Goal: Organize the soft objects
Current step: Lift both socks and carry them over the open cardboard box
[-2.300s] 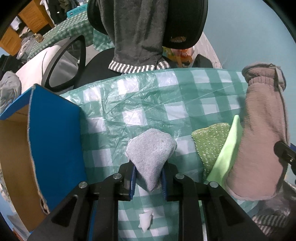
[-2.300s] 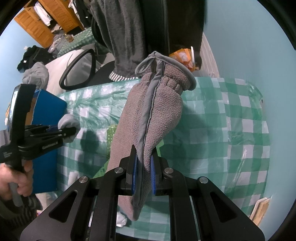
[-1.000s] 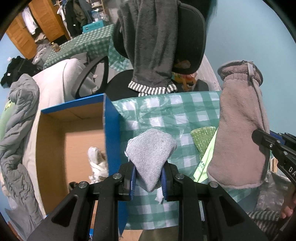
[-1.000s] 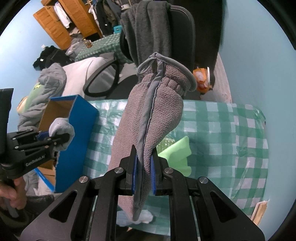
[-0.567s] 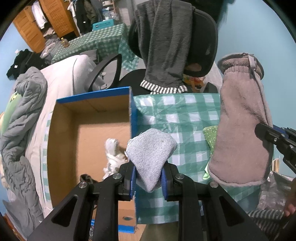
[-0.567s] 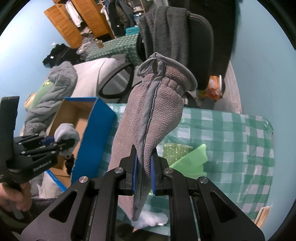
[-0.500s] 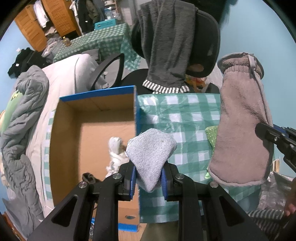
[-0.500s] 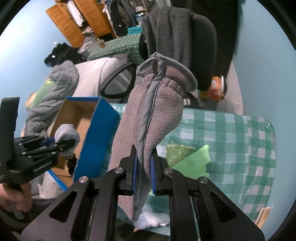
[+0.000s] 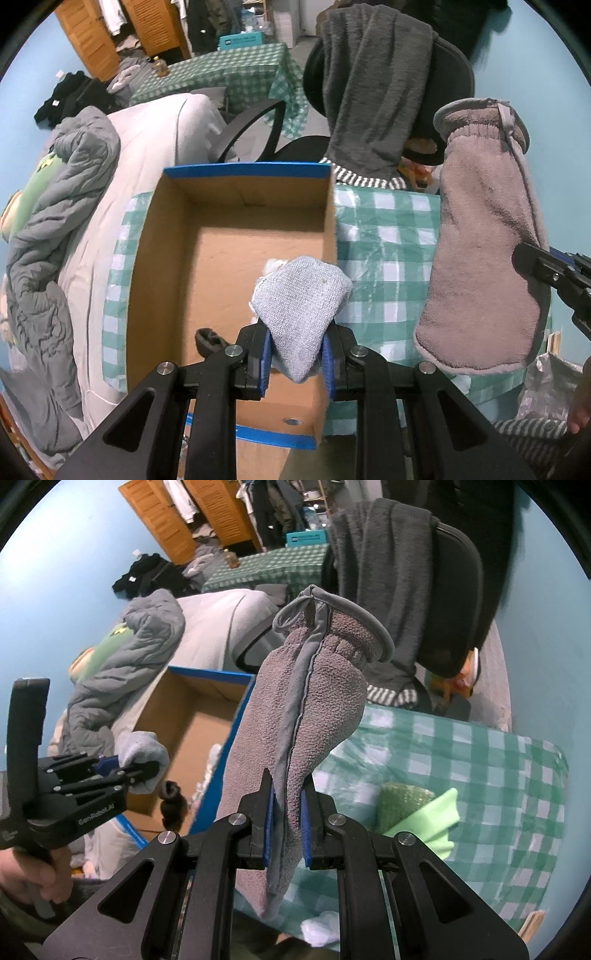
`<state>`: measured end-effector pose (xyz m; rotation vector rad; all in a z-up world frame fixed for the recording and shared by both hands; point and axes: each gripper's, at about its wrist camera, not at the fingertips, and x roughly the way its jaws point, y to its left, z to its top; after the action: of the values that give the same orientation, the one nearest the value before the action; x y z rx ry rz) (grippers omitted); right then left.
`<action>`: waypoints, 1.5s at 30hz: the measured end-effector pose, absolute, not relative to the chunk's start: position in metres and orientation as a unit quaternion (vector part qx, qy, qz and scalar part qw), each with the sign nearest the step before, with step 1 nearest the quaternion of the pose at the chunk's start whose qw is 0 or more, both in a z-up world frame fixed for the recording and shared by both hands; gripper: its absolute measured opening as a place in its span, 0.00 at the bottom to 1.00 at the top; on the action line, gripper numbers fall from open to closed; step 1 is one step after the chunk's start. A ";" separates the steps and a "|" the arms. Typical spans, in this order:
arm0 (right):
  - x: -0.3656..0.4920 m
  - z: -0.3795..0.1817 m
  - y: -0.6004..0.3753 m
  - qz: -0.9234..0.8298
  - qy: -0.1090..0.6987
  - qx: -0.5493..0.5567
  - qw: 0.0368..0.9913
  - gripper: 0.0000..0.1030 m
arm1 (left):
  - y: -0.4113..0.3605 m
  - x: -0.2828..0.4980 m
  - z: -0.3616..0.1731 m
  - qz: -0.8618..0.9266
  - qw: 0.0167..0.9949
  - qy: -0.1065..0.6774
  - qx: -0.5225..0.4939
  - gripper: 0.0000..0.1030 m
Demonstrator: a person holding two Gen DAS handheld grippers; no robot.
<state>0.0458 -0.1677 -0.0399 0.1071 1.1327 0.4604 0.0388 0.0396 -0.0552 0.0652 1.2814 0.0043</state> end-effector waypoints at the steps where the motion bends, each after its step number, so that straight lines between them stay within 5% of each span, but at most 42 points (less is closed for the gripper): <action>1: 0.046 -0.040 -0.164 0.219 0.531 0.049 0.817 0.10 | 0.043 0.038 -0.055 0.004 0.801 0.598 0.029 0.21; 45: 0.065 -0.073 -0.004 0.309 0.561 0.005 0.768 0.10 | 0.167 0.039 -0.080 0.078 0.782 0.618 -0.018 0.21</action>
<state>0.0648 -0.0042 -0.0725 0.0104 1.2169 0.6699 0.0392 0.1665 -0.0798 -0.0390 1.3356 0.1681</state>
